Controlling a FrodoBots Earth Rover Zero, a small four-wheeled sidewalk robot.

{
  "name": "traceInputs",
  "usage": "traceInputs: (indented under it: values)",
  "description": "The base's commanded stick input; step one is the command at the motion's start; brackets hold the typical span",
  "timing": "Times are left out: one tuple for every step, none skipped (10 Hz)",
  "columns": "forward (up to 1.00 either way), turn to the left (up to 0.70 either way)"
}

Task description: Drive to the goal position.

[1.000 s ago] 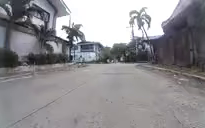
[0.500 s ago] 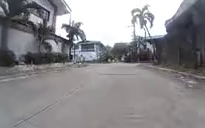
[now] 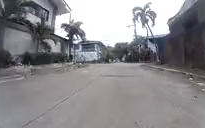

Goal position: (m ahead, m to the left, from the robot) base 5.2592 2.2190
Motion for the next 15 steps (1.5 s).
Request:
traceInputs:
  values:
    - [0.7, 0.0]
    - [0.7, 0.0]
    - [0.7, 0.0]
    - [0.7, 0.0]
    - [0.7, 0.0]
    - [0.7, 0.0]
    - [0.7, 0.0]
    - [0.7, 0.0]
    - [0.7, 0.0]
    - [0.7, 0.0]
    - [0.7, 0.0]
    - [0.7, 0.0]
    - [0.7, 0.0]
    - [0.7, 0.0]
    - [0.7, 0.0]
